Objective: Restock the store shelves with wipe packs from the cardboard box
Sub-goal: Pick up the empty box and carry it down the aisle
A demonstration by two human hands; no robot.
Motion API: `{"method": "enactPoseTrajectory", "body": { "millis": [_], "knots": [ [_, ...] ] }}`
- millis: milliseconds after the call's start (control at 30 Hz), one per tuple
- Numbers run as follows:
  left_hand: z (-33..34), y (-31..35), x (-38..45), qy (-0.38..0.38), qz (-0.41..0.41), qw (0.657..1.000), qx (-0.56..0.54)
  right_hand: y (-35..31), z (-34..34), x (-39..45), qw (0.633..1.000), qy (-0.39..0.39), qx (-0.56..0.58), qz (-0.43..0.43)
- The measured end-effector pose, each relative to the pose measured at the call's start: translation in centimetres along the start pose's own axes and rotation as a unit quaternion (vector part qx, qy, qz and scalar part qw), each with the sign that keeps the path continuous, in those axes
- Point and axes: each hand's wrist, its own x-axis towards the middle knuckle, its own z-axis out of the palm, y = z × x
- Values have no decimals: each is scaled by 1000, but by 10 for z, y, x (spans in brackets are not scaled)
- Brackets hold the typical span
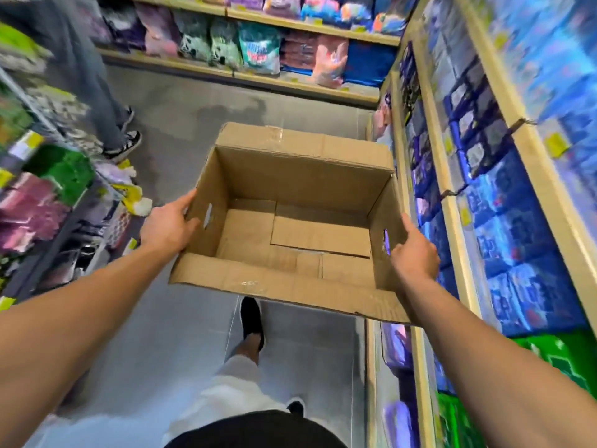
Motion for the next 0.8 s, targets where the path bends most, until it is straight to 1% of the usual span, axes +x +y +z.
{"method": "enactPoseTrajectory", "body": {
  "millis": [233,367,600,800],
  "knots": [
    [-12,36,171,-6,26,999,-26,-101,2,124,1000,20,-2,15],
    [-19,59,253,-4,17,1000,-4,-145,1,182,999,31,6,24],
    [0,115,389,-17,25,1000,3,-195,13,308,998,28,26,49],
    [16,176,496,-14,16,1000,4,-226,19,437,998,22,37,44]
  ]
}}
